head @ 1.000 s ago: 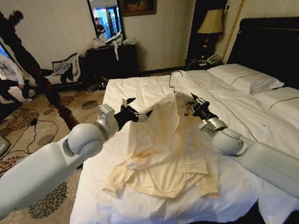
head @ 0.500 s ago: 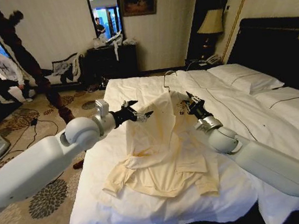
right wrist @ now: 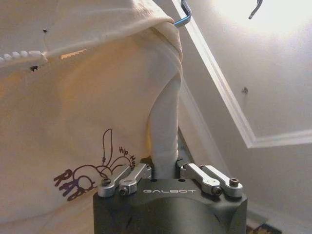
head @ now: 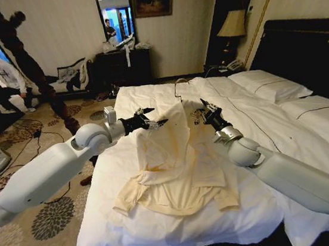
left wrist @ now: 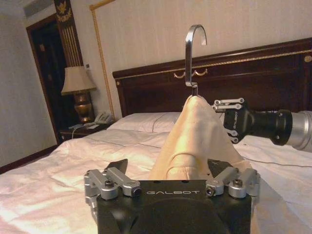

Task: Pick up the clothes from the bed and hang them on the clothes hanger.

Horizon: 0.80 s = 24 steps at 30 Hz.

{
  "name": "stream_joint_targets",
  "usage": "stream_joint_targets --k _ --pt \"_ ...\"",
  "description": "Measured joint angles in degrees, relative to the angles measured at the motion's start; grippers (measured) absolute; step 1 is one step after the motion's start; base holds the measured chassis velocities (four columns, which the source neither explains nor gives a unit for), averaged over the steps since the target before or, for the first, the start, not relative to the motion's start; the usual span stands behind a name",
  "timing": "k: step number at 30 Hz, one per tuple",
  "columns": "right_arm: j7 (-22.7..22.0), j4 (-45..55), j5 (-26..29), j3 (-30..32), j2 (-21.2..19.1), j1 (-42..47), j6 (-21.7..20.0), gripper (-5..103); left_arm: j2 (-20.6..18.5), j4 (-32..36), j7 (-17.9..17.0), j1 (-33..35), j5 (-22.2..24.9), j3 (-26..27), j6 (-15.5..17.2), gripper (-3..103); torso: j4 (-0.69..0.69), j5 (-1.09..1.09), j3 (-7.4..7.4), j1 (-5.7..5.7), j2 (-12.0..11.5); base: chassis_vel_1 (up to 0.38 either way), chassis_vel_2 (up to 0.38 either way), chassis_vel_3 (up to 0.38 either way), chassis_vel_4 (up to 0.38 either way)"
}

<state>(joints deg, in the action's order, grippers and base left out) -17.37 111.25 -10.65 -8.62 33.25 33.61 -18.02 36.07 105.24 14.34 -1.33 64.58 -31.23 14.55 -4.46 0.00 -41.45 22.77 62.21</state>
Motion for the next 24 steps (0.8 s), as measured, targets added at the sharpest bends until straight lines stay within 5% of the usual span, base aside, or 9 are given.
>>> stream_joint_targets --k 7,19,24 --pt "1.4 -0.6 -4.2 -0.4 0.3 -0.6 1.7 19 -0.9 0.5 0.7 -1.7 0.1 -1.9 1.4 74 0.01 0.0 0.0 0.0 0.0 0.0 0.0 0.0 0.0" --pt "2.0 -0.4 -5.7 -0.7 0.3 -0.4 2.5 19 -0.6 0.7 1.1 -6.7 0.5 -8.2 2.9 60 0.0 0.01 0.0 0.0 0.0 0.0 0.0 0.0 0.0" --pt "2.0 -0.3 -5.7 -0.6 0.2 -0.6 2.7 19 -0.2 1.6 -0.5 -7.5 2.6 -8.9 4.7 43 0.0 0.0 0.0 -0.01 0.0 0.0 0.0 0.0 0.0"
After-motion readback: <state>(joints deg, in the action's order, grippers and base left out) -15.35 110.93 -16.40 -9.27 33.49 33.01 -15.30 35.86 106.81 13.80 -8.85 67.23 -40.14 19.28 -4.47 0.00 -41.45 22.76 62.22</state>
